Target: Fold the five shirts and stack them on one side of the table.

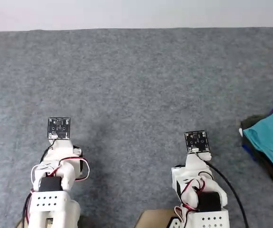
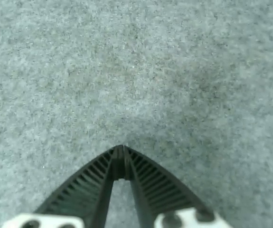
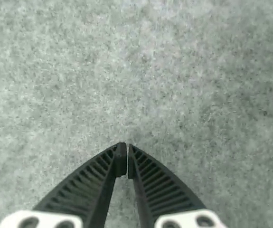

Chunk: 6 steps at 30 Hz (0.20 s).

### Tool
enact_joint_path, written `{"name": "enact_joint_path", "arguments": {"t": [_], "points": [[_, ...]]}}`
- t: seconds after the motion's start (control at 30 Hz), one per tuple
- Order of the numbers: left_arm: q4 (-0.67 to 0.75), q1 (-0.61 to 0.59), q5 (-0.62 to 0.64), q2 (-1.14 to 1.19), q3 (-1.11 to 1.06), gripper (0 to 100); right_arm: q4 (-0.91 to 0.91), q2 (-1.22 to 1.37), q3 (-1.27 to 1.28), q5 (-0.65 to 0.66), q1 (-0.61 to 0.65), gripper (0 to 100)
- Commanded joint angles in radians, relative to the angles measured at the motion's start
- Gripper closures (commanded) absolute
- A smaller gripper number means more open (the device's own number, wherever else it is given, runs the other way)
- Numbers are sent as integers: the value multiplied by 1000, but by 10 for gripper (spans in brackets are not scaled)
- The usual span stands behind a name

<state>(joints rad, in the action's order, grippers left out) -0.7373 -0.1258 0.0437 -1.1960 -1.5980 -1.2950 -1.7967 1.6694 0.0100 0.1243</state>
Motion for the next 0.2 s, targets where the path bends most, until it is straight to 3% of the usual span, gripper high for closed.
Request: {"name": "enact_joint_path", "arguments": {"t": [0.0, 0.17], "points": [[18, -6, 8, -14, 7, 993, -8, -10, 14, 8, -12, 989], [18, -6, 6, -14, 7, 993, -8, -10, 14, 9, -12, 989]]}}
